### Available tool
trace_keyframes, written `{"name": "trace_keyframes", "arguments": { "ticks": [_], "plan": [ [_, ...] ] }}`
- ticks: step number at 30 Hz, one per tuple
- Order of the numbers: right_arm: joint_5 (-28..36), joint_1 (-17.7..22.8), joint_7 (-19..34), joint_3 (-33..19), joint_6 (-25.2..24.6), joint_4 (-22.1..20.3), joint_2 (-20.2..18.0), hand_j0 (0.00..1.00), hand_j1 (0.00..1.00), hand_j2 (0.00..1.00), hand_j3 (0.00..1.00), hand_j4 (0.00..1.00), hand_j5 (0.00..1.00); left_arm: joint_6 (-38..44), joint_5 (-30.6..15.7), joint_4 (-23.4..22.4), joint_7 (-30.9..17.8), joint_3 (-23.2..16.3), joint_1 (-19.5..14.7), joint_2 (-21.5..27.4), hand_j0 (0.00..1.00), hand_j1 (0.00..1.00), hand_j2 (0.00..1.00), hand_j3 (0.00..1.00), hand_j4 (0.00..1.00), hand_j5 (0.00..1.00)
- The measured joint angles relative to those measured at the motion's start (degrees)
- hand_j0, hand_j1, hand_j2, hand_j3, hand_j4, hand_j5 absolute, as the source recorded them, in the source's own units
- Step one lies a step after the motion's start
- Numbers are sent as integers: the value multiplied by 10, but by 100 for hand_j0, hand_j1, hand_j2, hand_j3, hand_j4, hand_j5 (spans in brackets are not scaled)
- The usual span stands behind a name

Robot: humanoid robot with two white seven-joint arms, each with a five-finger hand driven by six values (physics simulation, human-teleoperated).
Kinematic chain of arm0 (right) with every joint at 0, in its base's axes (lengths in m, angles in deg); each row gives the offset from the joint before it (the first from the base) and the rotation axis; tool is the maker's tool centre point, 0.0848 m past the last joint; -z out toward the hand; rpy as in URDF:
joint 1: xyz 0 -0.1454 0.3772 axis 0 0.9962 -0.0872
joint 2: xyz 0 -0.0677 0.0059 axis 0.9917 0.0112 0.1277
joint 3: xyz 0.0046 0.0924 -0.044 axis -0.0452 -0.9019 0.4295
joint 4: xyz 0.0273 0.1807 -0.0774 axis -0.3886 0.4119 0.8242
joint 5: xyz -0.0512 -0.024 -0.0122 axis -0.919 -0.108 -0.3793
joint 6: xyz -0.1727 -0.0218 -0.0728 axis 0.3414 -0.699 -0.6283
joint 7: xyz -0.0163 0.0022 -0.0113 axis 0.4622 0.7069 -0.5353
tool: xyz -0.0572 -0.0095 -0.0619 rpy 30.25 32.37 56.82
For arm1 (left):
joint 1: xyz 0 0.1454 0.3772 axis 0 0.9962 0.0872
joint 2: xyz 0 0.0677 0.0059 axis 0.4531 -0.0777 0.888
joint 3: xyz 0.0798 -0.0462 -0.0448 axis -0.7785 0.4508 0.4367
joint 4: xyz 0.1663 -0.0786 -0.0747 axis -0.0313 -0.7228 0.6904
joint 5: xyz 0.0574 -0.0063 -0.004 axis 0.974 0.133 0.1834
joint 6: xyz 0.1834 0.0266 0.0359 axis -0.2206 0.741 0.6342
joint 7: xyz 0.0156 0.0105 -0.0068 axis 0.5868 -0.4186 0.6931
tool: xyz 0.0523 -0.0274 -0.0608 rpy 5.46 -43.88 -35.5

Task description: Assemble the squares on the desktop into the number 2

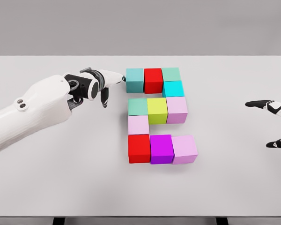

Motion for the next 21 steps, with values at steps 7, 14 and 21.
{"name": "trace_keyframes", "arguments": {
  "ticks": [7,14,21],
  "plan": [
    [1,1,0,-3,0,-30,-5,100,100,100,100,100,100,0,0,1,0,0,0,0,100,100,100,100,100,100],
    [0,3,0,-3,0,-35,-6,100,100,100,100,100,100,0,-1,7,0,3,-4,9,100,100,100,100,100,100],
    [0,3,0,-4,0,-35,-6,100,100,100,100,100,100,-2,-38,112,0,74,4,135,100,100,100,100,100,100]
  ]
}}
